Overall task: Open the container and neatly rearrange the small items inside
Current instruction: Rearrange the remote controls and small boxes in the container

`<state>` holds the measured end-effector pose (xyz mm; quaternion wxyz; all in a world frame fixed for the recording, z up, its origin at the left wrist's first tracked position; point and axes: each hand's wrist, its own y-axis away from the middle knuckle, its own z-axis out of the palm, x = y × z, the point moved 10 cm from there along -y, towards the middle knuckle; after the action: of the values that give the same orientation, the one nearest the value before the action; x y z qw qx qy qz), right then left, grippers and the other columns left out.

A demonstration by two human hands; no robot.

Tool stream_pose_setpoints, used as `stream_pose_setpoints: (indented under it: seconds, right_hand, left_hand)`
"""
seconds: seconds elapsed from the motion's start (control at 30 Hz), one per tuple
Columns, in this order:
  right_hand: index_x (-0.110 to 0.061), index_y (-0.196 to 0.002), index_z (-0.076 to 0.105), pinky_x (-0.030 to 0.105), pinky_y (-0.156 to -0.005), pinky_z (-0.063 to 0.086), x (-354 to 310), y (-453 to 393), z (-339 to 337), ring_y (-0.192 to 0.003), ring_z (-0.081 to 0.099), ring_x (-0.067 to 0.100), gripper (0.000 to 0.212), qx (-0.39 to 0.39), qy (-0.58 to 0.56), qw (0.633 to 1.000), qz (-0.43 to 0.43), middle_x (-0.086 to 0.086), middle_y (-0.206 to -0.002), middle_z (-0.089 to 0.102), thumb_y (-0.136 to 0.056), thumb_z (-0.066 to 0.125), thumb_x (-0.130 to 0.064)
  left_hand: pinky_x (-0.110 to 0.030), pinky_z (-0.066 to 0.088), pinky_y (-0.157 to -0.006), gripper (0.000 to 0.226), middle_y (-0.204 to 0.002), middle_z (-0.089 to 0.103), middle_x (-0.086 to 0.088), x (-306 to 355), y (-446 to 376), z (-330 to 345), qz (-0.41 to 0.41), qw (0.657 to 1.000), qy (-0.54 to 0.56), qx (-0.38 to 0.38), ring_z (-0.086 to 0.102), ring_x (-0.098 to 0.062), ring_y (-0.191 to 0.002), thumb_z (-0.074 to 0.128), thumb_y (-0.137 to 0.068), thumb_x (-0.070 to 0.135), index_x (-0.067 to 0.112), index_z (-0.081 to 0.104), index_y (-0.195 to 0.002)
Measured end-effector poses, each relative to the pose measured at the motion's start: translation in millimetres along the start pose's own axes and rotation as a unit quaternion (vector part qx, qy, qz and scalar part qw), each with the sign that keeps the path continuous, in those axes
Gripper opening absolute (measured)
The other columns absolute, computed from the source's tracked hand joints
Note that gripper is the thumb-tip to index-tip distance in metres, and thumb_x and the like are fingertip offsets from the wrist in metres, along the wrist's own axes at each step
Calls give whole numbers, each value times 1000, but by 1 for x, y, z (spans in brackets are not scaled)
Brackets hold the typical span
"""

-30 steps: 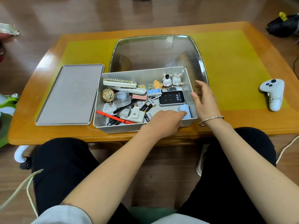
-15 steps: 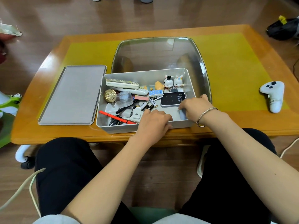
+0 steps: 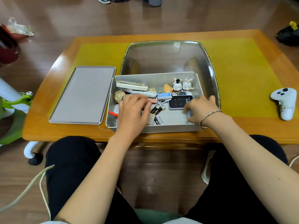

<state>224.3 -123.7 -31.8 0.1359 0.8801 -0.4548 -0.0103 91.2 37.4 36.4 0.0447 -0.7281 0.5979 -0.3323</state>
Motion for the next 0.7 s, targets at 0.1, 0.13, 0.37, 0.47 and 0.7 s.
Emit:
stream_pose_setpoints:
  seconds: [0.1, 0.13, 0.37, 0.47, 0.7]
  right_hand:
    - [-30, -110, 62, 42, -90, 26, -9, 2, -23, -118, 41, 26, 26, 97, -18, 995, 10, -1, -116, 60, -84, 59, -28]
    - [-29, -110, 63, 40, -89, 24, -16, 2, -32, -118, 42, 27, 26, 131, -35, 991, 6, -1, -117, 60, -85, 58, -28]
    - [-14, -126, 53, 35, -102, 32, -97, -20, -57, -122, 44, 26, 38, 134, -227, 950, -166, 7, -126, 55, -89, 56, -14]
    - [-13, -135, 43, 35, -107, 31, -136, -29, -59, -128, 39, 26, 52, 112, -219, 942, -230, 8, -136, 46, -87, 61, -17]
    - [-22, -132, 45, 39, -94, 44, -170, -45, -52, -120, 45, 25, 53, 137, -107, 959, -225, 2, -129, 49, -82, 61, -23]
  left_hand:
    - [-30, 27, -86, 18, -116, 61, 0, -37, -4, -14, -63, 997, -33, 25, 45, -22, -112, 58, -90, 18, 17, 67, -106]
    - [-29, 27, -88, 21, -119, 59, 0, -48, -5, -17, -81, 995, -42, 30, 43, -21, -114, 57, -90, 18, 18, 65, -109]
    - [-40, 32, -97, 38, -134, 47, -7, -94, -15, -23, -169, 983, -59, 31, 36, -27, -124, 57, -89, 16, 14, 51, -127]
    - [-37, 33, -101, 45, -138, 41, -11, -110, -12, -24, -195, 980, -31, 34, 37, -29, -127, 52, -91, 5, 10, 43, -134]
    - [-19, 37, -91, 50, -136, 44, -5, -129, -5, -6, -206, 975, 84, -17, 48, -18, -121, 45, -94, -1, 18, 38, -139]
